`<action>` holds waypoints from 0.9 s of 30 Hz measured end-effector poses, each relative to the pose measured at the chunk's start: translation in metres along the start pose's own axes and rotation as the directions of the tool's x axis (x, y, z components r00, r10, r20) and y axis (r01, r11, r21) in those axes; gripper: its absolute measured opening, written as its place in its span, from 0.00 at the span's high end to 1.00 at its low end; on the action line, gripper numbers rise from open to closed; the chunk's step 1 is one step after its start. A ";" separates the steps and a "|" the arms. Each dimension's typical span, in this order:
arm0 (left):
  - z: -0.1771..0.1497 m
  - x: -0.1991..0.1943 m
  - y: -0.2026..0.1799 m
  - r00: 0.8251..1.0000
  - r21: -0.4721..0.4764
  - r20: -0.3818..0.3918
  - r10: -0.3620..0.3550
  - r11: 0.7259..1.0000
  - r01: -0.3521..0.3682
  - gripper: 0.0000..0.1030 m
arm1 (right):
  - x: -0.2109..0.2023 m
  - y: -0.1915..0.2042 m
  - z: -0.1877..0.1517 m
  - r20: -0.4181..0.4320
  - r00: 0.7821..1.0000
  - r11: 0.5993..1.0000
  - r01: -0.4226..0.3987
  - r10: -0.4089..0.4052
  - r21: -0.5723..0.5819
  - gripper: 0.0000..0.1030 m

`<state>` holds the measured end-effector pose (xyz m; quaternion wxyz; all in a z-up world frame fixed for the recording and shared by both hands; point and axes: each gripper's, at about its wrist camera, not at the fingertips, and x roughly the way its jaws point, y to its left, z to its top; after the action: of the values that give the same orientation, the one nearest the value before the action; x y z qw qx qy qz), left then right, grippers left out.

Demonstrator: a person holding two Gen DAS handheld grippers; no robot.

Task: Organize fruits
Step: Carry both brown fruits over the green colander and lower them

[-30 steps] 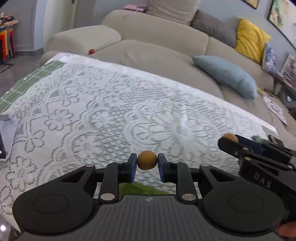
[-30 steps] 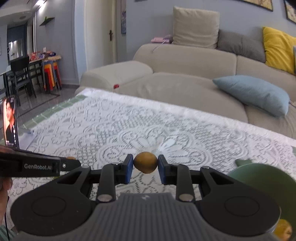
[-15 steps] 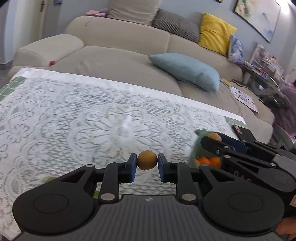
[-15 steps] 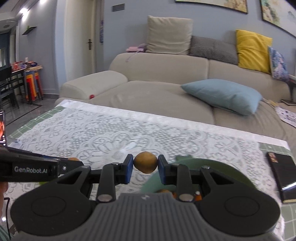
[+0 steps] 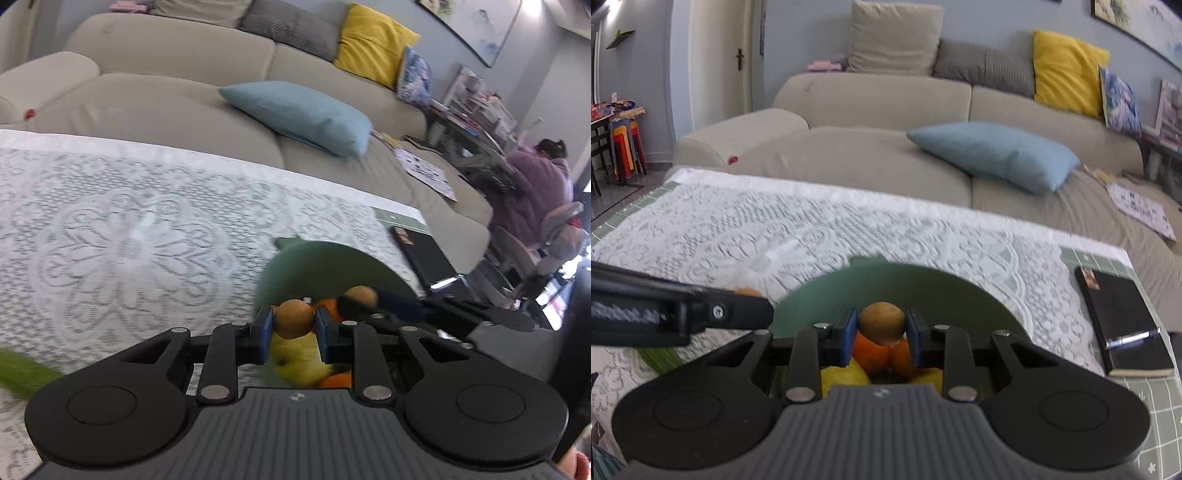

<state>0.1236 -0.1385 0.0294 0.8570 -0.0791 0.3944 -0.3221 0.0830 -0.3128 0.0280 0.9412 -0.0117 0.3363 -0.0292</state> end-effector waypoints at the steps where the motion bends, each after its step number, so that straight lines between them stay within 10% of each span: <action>1: 0.001 0.005 -0.003 1.000 0.005 -0.010 -0.016 1.000 0.016 0.74 | 0.002 -0.004 -0.001 -0.009 1.000 1.000 0.005 -0.005 0.008 0.75; 27: 0.003 0.058 -0.006 0.993 0.014 -0.110 0.044 0.999 -0.043 0.74 | 0.020 0.002 -0.013 -0.111 0.993 0.996 -0.038 0.028 -0.084 0.75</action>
<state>0.1513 -0.1795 -0.0024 0.8412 -0.0475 0.4409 -0.3095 0.0903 -0.3120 0.0055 0.9202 -0.0452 0.3887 0.0004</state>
